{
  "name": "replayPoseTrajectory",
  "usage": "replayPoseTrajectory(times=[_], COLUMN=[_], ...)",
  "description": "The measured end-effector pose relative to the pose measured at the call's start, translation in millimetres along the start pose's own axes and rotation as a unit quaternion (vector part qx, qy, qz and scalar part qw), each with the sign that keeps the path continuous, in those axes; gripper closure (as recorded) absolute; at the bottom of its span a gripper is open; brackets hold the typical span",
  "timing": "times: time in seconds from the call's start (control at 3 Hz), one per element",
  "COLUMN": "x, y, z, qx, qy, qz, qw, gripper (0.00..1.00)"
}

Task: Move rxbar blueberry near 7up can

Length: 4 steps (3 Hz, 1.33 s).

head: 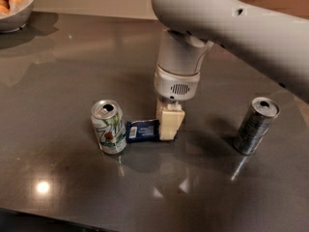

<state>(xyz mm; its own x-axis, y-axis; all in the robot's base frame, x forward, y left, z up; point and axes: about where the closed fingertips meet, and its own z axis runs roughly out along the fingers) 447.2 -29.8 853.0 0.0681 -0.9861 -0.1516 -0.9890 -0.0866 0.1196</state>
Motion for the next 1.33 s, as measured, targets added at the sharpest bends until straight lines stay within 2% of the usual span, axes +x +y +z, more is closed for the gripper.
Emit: replayPoseTrajectory(times=[0.67,1.0,1.33], x=[-2.0,-3.7,-3.7], y=[0.0,-1.7,-1.7], z=[3.4,3.4,3.4], qx=[0.004,0.008,0.008], qy=[0.000,-0.002,-0.002], qz=[-0.004,-0.004,-0.004], qw=[1.0000,1.0000,1.0000], gripper=[0.13,0.00,0.00])
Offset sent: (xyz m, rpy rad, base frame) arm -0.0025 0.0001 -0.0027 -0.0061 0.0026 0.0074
